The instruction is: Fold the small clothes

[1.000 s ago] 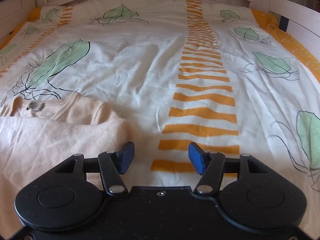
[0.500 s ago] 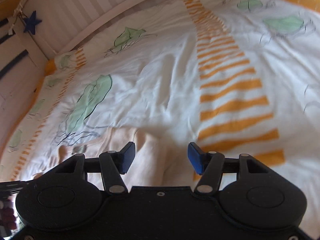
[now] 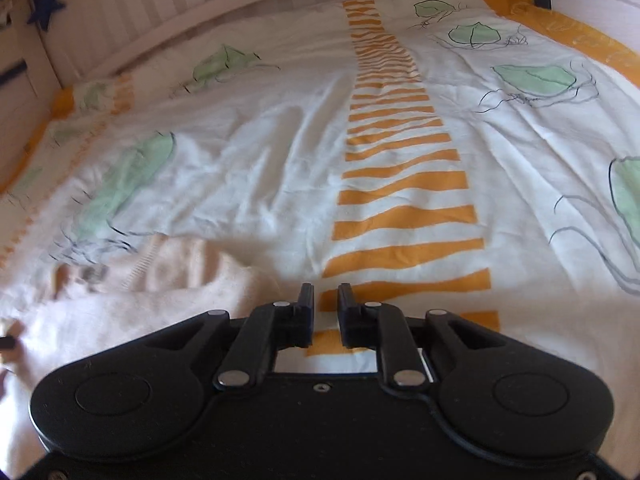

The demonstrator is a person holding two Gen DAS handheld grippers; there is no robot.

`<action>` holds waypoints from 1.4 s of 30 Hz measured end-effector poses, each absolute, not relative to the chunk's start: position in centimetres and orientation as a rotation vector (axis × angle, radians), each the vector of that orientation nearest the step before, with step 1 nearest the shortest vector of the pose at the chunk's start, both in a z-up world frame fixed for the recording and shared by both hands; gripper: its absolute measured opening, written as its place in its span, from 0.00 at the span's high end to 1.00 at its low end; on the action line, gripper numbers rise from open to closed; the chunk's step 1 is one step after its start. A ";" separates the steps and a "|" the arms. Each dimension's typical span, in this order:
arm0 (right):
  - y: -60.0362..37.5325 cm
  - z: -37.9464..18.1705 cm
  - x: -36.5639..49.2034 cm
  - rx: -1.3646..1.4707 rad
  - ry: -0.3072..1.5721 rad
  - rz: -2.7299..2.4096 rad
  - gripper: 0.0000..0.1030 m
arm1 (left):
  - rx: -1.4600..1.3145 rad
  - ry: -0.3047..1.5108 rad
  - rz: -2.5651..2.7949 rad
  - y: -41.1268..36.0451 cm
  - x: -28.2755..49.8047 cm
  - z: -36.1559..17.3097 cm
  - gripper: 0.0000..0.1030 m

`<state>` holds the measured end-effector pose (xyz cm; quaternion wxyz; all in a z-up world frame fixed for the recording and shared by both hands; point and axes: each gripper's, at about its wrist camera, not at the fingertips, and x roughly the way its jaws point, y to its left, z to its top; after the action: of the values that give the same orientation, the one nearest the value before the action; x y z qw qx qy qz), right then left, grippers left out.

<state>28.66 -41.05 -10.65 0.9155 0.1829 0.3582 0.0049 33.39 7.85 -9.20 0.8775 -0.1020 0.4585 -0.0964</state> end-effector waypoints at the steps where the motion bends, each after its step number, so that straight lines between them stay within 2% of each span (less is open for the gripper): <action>1: -40.7 -10.3 28.2 0.380 0.741 0.030 0.71 | -0.215 0.955 -0.201 7.9 33.4 -9.2 0.94; 2: -40.1 -9.9 27.7 0.358 0.748 0.042 0.57 | -0.217 0.954 -0.202 7.9 33.4 -9.1 0.94; 4: -38.1 -9.0 26.6 0.254 0.763 0.056 0.46 | -0.217 0.952 -0.203 7.9 33.4 -9.1 0.94; 7: -34.5 -8.0 24.6 0.057 0.751 0.074 0.44 | -0.220 0.950 -0.205 8.0 33.4 -9.0 0.93; 10: -30.9 -7.5 22.5 -0.137 0.725 0.094 0.33 | -0.227 0.947 -0.206 8.1 33.4 -8.9 0.94; 15: -25.9 -8.9 21.4 -0.463 0.711 0.114 0.32 | -0.233 0.939 -0.211 8.1 33.2 -8.6 0.94; 19: -25.1 -10.8 22.3 -0.578 0.733 0.063 0.33 | -0.238 0.930 -0.227 8.1 33.0 -8.3 0.94; 31: -29.1 -9.9 21.9 -0.321 0.774 -0.083 0.33 | -0.252 0.932 -0.268 7.7 32.8 -8.0 0.94; 35: -27.0 -10.4 22.0 -0.416 0.740 -0.063 0.33 | -0.256 0.932 -0.266 7.7 32.7 -8.1 0.94; 42: -26.1 -11.4 23.2 -0.422 0.694 -0.129 0.33 | -0.259 0.936 -0.278 7.6 32.7 -8.1 0.94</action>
<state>23.18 -26.06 -11.45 0.9167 -0.2050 0.3371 -0.0626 32.69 7.61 -8.12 0.8751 -0.1242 0.4484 -0.1330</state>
